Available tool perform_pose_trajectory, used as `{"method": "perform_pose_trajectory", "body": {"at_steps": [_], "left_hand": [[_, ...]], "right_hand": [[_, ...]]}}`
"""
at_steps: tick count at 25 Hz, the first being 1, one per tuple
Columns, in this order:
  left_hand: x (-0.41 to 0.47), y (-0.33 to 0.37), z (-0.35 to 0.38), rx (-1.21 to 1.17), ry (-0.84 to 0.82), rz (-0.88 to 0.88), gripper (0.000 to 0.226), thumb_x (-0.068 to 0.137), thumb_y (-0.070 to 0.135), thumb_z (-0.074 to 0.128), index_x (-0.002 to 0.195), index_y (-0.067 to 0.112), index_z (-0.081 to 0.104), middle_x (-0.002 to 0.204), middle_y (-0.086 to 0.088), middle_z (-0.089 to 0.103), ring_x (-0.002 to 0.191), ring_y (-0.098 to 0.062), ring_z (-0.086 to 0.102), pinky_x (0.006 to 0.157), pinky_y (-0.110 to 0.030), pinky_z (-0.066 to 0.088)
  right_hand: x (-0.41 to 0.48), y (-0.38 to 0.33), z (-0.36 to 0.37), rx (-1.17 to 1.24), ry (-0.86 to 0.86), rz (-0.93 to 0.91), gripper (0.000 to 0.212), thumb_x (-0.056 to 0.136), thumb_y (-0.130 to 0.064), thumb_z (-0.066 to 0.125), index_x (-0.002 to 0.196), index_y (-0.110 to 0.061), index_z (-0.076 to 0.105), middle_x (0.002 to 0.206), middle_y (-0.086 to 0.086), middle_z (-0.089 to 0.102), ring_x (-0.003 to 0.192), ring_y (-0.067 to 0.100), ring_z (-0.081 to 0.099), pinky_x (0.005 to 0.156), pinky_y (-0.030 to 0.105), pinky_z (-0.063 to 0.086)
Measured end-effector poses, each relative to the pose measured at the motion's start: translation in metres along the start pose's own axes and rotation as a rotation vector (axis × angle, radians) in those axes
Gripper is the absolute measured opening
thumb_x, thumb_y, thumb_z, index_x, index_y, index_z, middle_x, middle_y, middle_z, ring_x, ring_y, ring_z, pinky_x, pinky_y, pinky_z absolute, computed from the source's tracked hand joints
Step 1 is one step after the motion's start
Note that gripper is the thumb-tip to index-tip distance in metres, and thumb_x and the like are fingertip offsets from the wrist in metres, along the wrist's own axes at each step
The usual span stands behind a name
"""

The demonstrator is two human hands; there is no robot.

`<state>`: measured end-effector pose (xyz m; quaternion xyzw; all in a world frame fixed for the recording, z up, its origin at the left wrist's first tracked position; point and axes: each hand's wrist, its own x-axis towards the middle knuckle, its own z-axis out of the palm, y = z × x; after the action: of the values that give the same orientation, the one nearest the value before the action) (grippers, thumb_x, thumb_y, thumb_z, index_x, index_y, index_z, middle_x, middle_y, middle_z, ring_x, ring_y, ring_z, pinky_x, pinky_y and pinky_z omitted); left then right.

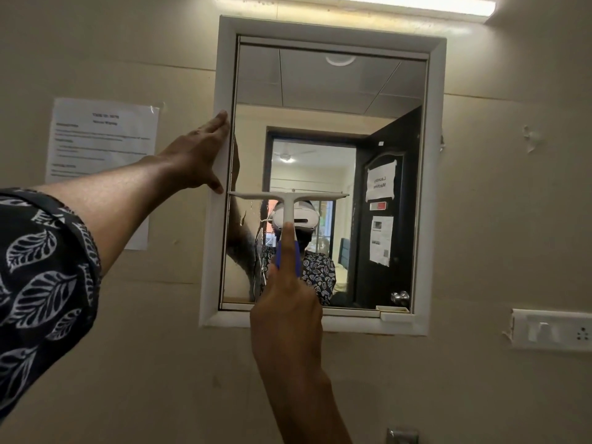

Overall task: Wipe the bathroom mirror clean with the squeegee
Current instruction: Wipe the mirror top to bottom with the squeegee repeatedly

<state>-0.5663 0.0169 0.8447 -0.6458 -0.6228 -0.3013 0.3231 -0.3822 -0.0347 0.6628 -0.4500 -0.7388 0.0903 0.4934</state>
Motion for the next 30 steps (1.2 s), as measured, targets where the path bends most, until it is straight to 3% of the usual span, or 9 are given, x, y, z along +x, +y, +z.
{"method": "perform_pose_trajectory", "body": {"at_steps": [3, 5, 8, 9, 11, 13, 16, 20, 30], "left_hand": [[-0.002, 0.004, -0.005, -0.005, -0.015, -0.001, 0.122, 0.061, 0.004, 0.082, 0.149, 0.012, -0.002, 0.158, 0.002, -0.005, 0.145, -0.025, 0.006, 0.115, -0.039, 0.019], [-0.002, 0.005, -0.005, 0.024, -0.018, 0.0, 0.122, 0.061, 0.002, 0.082, 0.149, 0.012, -0.002, 0.158, 0.002, -0.006, 0.145, -0.025, 0.006, 0.115, -0.039, 0.019], [0.0, 0.007, -0.004, 0.02, -0.024, -0.027, 0.122, 0.061, 0.001, 0.081, 0.149, 0.012, -0.003, 0.158, 0.003, -0.007, 0.145, -0.024, 0.005, 0.115, -0.038, 0.019], [-0.001, 0.009, -0.005, 0.03, -0.024, -0.032, 0.122, 0.061, 0.0, 0.081, 0.149, 0.012, -0.003, 0.158, 0.003, -0.007, 0.145, -0.024, 0.006, 0.115, -0.038, 0.019], [-0.002, 0.01, -0.004, 0.044, -0.023, -0.037, 0.121, 0.062, -0.001, 0.08, 0.149, 0.012, -0.002, 0.158, 0.003, -0.007, 0.145, -0.024, 0.007, 0.114, -0.038, 0.02], [-0.005, 0.011, -0.003, 0.098, 0.008, -0.037, 0.119, 0.064, -0.003, 0.079, 0.149, 0.012, -0.002, 0.158, 0.001, -0.007, 0.145, -0.024, 0.007, 0.114, -0.038, 0.021], [-0.005, 0.016, -0.003, 0.205, 0.03, -0.024, 0.114, 0.066, -0.003, 0.077, 0.149, 0.008, -0.001, 0.158, -0.004, -0.005, 0.145, -0.026, 0.007, 0.115, -0.038, 0.021], [-0.006, 0.027, -0.004, 0.319, 0.023, -0.054, 0.109, 0.068, -0.002, 0.076, 0.149, 0.003, 0.004, 0.158, -0.011, -0.002, 0.145, -0.031, 0.012, 0.115, -0.042, 0.026], [-0.006, 0.031, -0.006, 0.389, 0.02, -0.071, 0.109, 0.066, 0.002, 0.078, 0.148, 0.003, 0.007, 0.158, -0.011, 0.002, 0.144, -0.032, 0.017, 0.113, -0.043, 0.03]], "right_hand": [[-0.02, 0.011, 0.001, -0.021, -0.094, 0.024, 0.076, 0.098, -0.03, 0.036, 0.136, -0.044, -0.029, 0.09, -0.002, 0.048, 0.071, 0.002, 0.049, 0.067, 0.019, 0.047], [-0.032, 0.018, 0.001, -0.084, -0.235, 0.075, 0.077, 0.099, -0.027, 0.036, 0.136, -0.039, -0.031, 0.089, -0.003, 0.046, 0.065, -0.001, 0.04, 0.07, 0.017, 0.039], [-0.043, 0.021, -0.002, -0.071, -0.383, 0.095, 0.077, 0.1, -0.027, 0.032, 0.127, -0.052, -0.035, 0.098, -0.001, 0.044, 0.073, 0.005, 0.039, 0.081, 0.021, 0.041], [-0.043, 0.021, -0.004, -0.049, -0.393, 0.099, 0.071, 0.1, -0.031, 0.03, 0.134, -0.042, -0.032, 0.099, -0.001, 0.041, 0.07, 0.005, 0.039, 0.083, 0.021, 0.042], [-0.038, 0.019, -0.009, 0.014, -0.369, 0.14, 0.072, 0.088, -0.057, 0.008, 0.14, -0.022, -0.027, 0.096, -0.002, 0.041, 0.058, -0.001, 0.031, 0.067, 0.011, 0.039], [-0.034, 0.01, -0.023, 0.066, -0.258, 0.131, 0.085, 0.069, -0.066, -0.006, 0.146, -0.031, -0.011, 0.084, -0.003, 0.045, 0.053, -0.002, 0.032, 0.051, 0.005, 0.032], [-0.007, 0.001, -0.049, 0.138, 0.037, -0.09, 0.051, 0.096, -0.042, 0.021, 0.139, -0.054, -0.005, 0.078, 0.0, 0.053, 0.057, 0.003, 0.046, 0.055, 0.015, 0.048], [0.069, -0.024, -0.098, 0.078, 0.307, -0.407, 0.054, 0.101, -0.026, 0.032, 0.147, -0.037, 0.006, 0.062, -0.005, 0.048, 0.043, 0.006, 0.048, 0.038, 0.015, 0.047], [0.156, -0.076, -0.114, 0.115, 0.318, -0.414, 0.054, 0.101, -0.019, 0.031, 0.149, -0.03, 0.01, 0.064, 0.0, 0.051, 0.048, 0.011, 0.045, 0.046, 0.029, 0.047]]}}
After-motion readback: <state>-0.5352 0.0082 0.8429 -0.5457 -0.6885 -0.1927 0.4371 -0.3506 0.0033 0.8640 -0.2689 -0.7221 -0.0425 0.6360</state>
